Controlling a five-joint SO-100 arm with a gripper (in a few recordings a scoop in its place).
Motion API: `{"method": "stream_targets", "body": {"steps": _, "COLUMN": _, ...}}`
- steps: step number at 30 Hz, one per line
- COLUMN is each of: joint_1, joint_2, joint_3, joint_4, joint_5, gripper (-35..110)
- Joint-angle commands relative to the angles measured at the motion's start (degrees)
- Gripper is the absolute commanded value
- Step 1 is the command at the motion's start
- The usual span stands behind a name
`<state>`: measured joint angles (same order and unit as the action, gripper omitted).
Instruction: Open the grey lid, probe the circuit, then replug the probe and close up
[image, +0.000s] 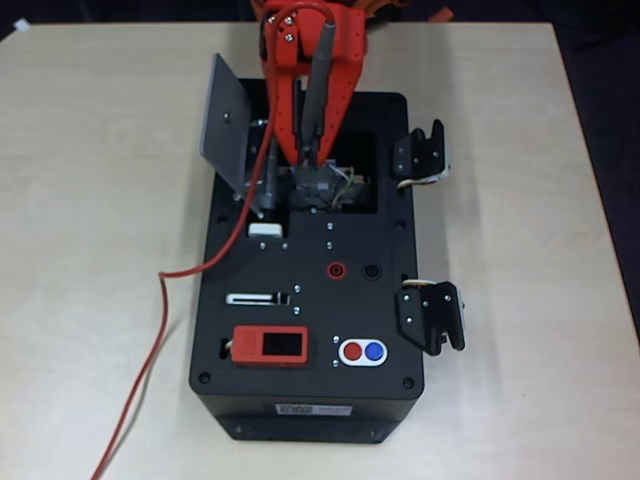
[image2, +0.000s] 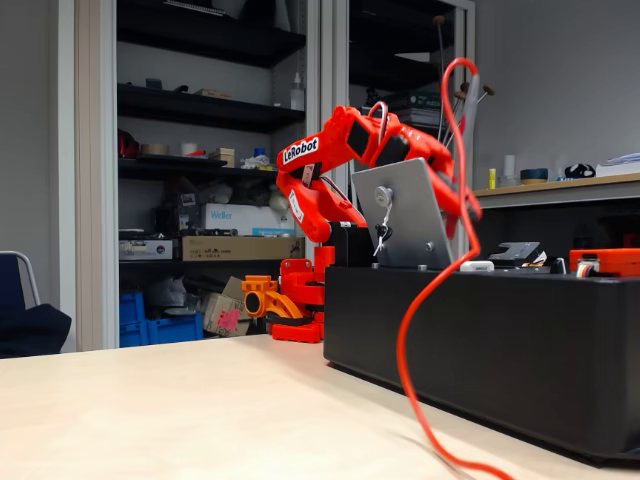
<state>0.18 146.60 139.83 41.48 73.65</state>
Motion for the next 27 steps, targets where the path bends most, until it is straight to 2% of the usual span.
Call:
{"method": "stream_targets", "body": {"steps": 1, "joint_1": -0.09, "joint_2": -0.88, "joint_3": -2.46, "joint_4": -3.69, "joint_5": -0.09, "gripper": 0}}
{"method": "stream_targets", "body": {"steps": 27, "joint_1": -7.65, "joint_2": -29.88, "joint_3": -21.80, "joint_4": -20.04, "joint_5": 7.73, "gripper": 0}}
